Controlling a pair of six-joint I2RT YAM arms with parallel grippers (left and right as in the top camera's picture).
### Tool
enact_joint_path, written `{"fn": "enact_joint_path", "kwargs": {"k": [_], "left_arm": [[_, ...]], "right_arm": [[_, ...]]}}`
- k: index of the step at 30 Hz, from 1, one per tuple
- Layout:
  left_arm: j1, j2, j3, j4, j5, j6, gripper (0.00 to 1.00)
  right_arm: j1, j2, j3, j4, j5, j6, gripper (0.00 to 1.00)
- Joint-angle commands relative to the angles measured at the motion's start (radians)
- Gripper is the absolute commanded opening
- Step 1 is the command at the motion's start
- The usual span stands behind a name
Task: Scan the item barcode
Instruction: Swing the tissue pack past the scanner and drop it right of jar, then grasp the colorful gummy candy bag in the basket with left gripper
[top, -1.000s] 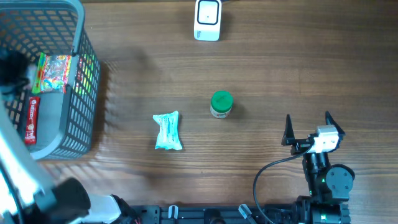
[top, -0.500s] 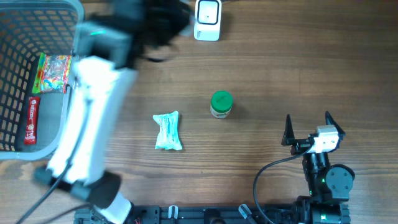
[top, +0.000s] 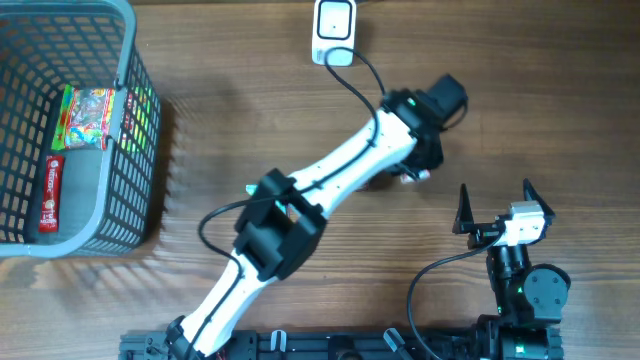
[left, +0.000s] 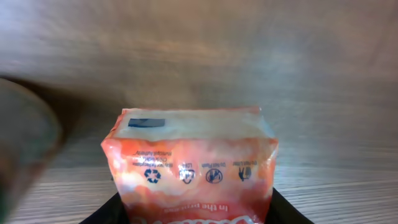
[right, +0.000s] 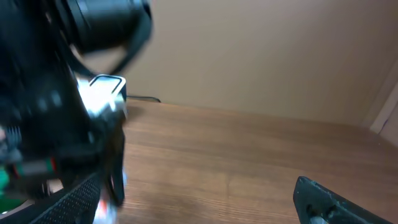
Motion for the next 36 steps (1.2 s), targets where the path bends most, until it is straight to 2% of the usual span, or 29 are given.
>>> {"fn": "enact_joint_path", "kwargs": {"k": [1,2,5,6,14,17,20,26,27,31,36], "left_arm": [[-0.024,0.063,-0.003,-0.002,-0.020,-0.031,0.52],[-0.023,0.063,-0.002,-0.002,-0.033,-0.031,0.63],[-0.002,0.046,0.000,-0.007,-0.033,-0.031,0.80],[0.011,0.030,0.000,-0.006,-0.025,-0.031,0.92],[0.077,-0.154,0.093,-0.002,-0.002,-0.023,0.93],[0.093,-0.239,0.122,-0.005,-0.014,0.009,0.90],[0.129,-0.341,0.126,-0.043,-0.121,0.031,0.90],[0.270,-0.625,0.126,-0.297,-0.448,0.024,0.96],[0.314,-0.683,0.126,-0.333,-0.488,0.022,1.00],[0.571,-0.852,0.125,-0.402,-0.535,0.023,1.00],[1.062,-0.869,0.103,-0.442,-0.489,0.022,1.00]], "right_arm": [[0.004,-0.007,-0.001,0.005,0.017,0.008,1.00],[0.004,-0.007,-0.001,0.005,0.017,0.008,1.00],[0.004,-0.007,-0.001,0.005,0.017,0.008,1.00],[0.004,-0.007,-0.001,0.005,0.017,0.008,1.00],[0.004,-0.007,-0.001,0.005,0.017,0.008,1.00],[0.004,-0.007,-0.001,0.005,0.017,0.008,1.00],[0.004,-0.007,-0.001,0.005,0.017,0.008,1.00],[0.004,-0.007,-0.001,0.005,0.017,0.008,1.00],[0.004,-0.007,-0.001,0.005,0.017,0.008,1.00],[0.004,-0.007,-0.001,0.005,0.017,0.008,1.00],[0.004,-0.007,-0.001,0.005,0.017,0.008,1.00]]}}
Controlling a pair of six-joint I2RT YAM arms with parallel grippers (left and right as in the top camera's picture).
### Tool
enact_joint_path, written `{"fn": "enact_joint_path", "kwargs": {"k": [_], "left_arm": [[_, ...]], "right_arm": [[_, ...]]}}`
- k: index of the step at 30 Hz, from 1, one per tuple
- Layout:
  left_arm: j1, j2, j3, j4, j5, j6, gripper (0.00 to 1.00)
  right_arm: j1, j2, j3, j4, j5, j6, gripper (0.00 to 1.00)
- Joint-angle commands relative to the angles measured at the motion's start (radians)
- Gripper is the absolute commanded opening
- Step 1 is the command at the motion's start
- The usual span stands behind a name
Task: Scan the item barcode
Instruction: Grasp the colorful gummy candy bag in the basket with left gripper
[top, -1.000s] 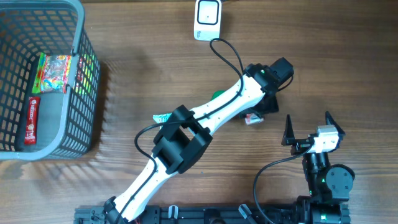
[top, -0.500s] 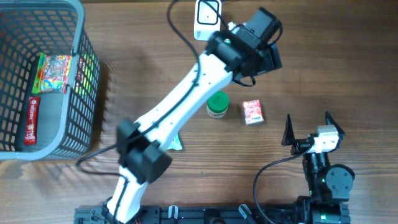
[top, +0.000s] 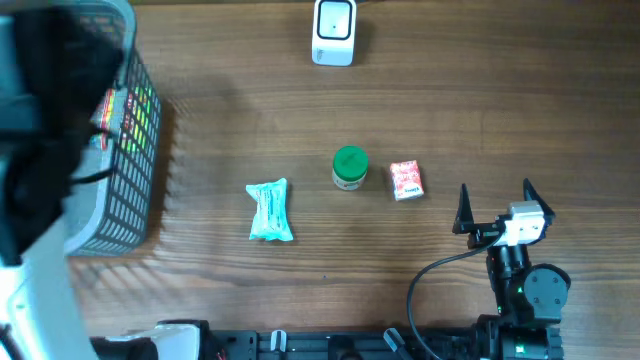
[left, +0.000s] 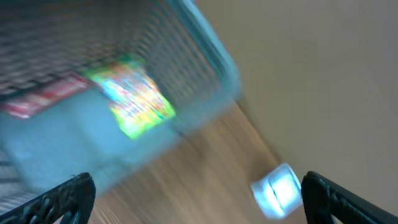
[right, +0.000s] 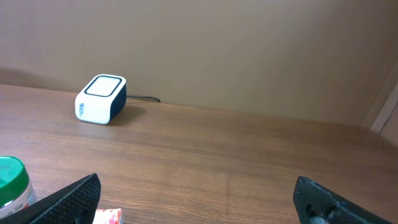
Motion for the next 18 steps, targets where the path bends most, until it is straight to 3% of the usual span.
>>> {"fn": "enact_joint_path", "kwargs": {"k": [1,5,10,18], "left_arm": [[0.283,0.061,-0.036,-0.005,0.055,0.001,1.00],[0.481,0.183,-0.166,0.071,0.305,-0.022,1.00],[0.492,0.354,-0.291,0.220,0.314,-0.055,1.00],[0.447,0.679,-0.298,0.356,0.272,-0.105,1.00]], "right_arm": [[0.004,-0.007,-0.001,0.005,0.017,0.008,1.00],[0.004,-0.007,-0.001,0.005,0.017,0.008,1.00],[0.004,-0.007,-0.001,0.005,0.017,0.008,1.00],[0.004,-0.007,-0.001,0.005,0.017,0.008,1.00]]}}
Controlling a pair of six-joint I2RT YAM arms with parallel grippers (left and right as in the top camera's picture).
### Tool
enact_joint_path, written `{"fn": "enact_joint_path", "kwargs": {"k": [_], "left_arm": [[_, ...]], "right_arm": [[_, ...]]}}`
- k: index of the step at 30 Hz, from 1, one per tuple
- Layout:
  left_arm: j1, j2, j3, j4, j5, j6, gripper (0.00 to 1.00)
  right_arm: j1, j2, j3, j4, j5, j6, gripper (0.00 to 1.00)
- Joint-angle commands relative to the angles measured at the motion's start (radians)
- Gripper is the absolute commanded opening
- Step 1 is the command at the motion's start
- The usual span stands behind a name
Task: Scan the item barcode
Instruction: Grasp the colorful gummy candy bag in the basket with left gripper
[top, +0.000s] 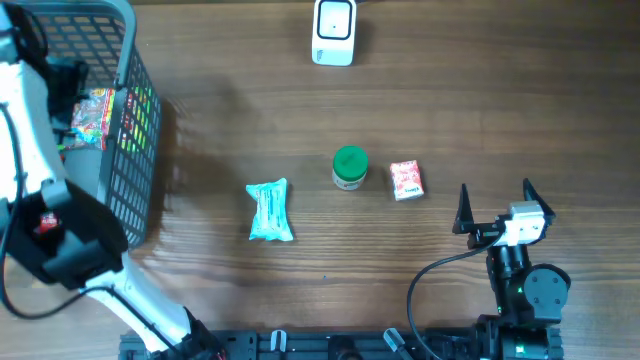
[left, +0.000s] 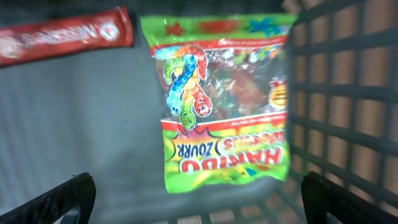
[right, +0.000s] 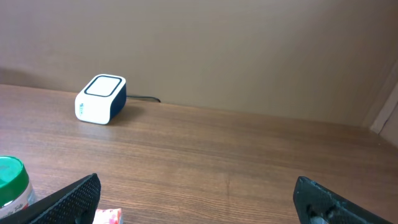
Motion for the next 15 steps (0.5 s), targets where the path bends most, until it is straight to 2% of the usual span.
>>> {"fn": "enact_joint_path", "kwargs": {"k": [1,12,14,15], "left_arm": [[-0.001,0.118,-0.006,0.035,-0.018,-0.031,1.00],[-0.013,0.304,-0.013,0.146,-0.021,-0.025,0.99],[-0.013,0.306,-0.019,0.146,-0.027,-0.023,0.89],[-0.013,0.306,-0.025,0.144,-0.036,-0.022,0.66]], "right_arm": [[0.004,-0.007,-0.001,0.005,0.017,0.008,1.00],[0.004,-0.007,-0.001,0.005,0.017,0.008,1.00],[0.004,-0.007,-0.001,0.005,0.017,0.008,1.00],[0.004,-0.007,-0.001,0.005,0.017,0.008,1.00]]}}
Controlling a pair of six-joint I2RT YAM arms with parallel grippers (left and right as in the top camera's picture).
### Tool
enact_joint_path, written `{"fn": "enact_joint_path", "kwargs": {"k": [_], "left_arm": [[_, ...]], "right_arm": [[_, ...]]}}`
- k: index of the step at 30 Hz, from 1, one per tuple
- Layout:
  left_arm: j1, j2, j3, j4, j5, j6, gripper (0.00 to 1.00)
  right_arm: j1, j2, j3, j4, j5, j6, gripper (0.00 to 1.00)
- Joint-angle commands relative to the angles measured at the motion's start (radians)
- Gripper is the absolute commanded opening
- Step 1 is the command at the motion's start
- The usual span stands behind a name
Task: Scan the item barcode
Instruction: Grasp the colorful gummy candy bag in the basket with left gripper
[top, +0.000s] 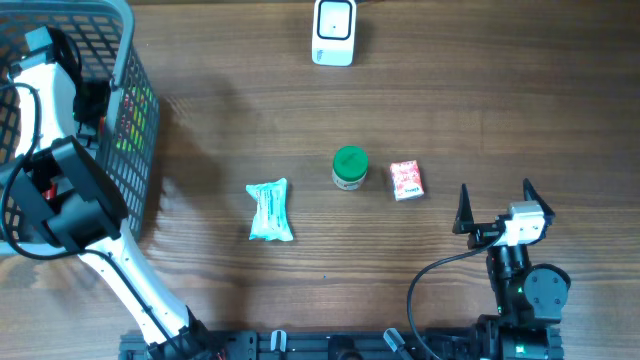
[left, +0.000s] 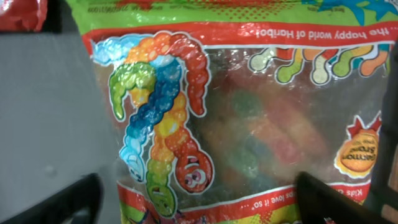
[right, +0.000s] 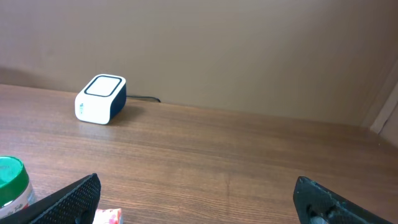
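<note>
A Haribo gummy-worm bag (left: 249, 124) lies on the floor of the grey basket (top: 140, 160) and fills the left wrist view. My left gripper (left: 199, 202) is open just above it, its fingers (left: 59, 202) spread wider than the bag. In the overhead view the left gripper (top: 88, 100) reaches down inside the basket. The white scanner (top: 333, 30) stands at the table's far edge and also shows in the right wrist view as the scanner (right: 101, 99). My right gripper (top: 495, 215) stands open and holds nothing at the near right.
A red snack bar (left: 22, 12) lies beside the bag in the basket. On the table are a teal pack (top: 270, 210), a green-lidded jar (top: 349, 167) and a small red packet (top: 406, 180). The left arm (top: 70, 200) stretches over the basket's near side.
My left gripper has come much closer to the gummy bag, which now fills its view. It is still open. The right arm and the items on the table have not moved.
My left gripper was at the small red packet, right of the jar. Then the packet lay alone on the table and the left arm was over at the basket. Then the gripper hung open above the gummy bag, and now it is close over it.
</note>
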Motion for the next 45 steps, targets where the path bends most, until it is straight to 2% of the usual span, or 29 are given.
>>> {"fn": "enact_joint_path", "kwargs": {"k": [1,2,4,6,11,20,21,22,23,24,27,32,43,44,45], "left_arm": [[-0.005,0.058,-0.024,-0.013,-0.036,-0.001,0.47],[-0.005,0.058,-0.024,-0.027,-0.040,-0.001,0.28],[-0.005,0.055,-0.023,-0.053,-0.040,0.006,0.06],[-0.005,0.038,-0.023,-0.082,-0.043,0.071,0.04],[0.015,-0.076,-0.019,-0.166,-0.086,0.082,0.04],[0.021,-0.498,-0.020,-0.196,-0.096,0.082,0.04],[0.021,-0.512,-0.020,-0.200,-0.097,0.081,0.05],[0.021,-0.520,-0.020,-0.208,-0.097,0.082,0.29],[0.026,-0.513,-0.025,-0.225,-0.098,0.082,0.89],[0.027,-0.497,-0.039,-0.234,-0.097,0.081,1.00],[0.027,-0.439,-0.155,-0.178,-0.095,0.074,1.00],[0.018,-0.342,-0.331,0.016,-0.040,0.076,1.00],[0.000,-0.130,-0.339,0.141,-0.038,0.078,1.00],[-0.001,-0.121,-0.339,0.140,-0.037,0.078,0.90],[-0.002,-0.117,-0.339,0.138,-0.035,0.078,0.76]], "right_arm": [[0.004,-0.007,-0.001,0.005,0.017,0.008,1.00],[0.004,-0.007,-0.001,0.005,0.017,0.008,1.00],[0.004,-0.007,-0.001,0.005,0.017,0.008,1.00],[0.004,-0.007,-0.001,0.005,0.017,0.008,1.00],[0.004,-0.007,-0.001,0.005,0.017,0.008,1.00],[0.004,-0.007,-0.001,0.005,0.017,0.008,1.00],[0.004,-0.007,-0.001,0.005,0.017,0.008,1.00],[0.004,-0.007,-0.001,0.005,0.017,0.008,1.00],[0.004,-0.007,-0.001,0.005,0.017,0.008,1.00],[0.004,-0.007,-0.001,0.005,0.017,0.008,1.00],[0.004,-0.007,-0.001,0.005,0.017,0.008,1.00],[0.004,-0.007,-0.001,0.005,0.017,0.008,1.00],[0.004,-0.007,-0.001,0.005,0.017,0.008,1.00],[0.004,-0.007,-0.001,0.005,0.017,0.008,1.00],[0.004,-0.007,-0.001,0.005,0.017,0.008,1.00]]}}
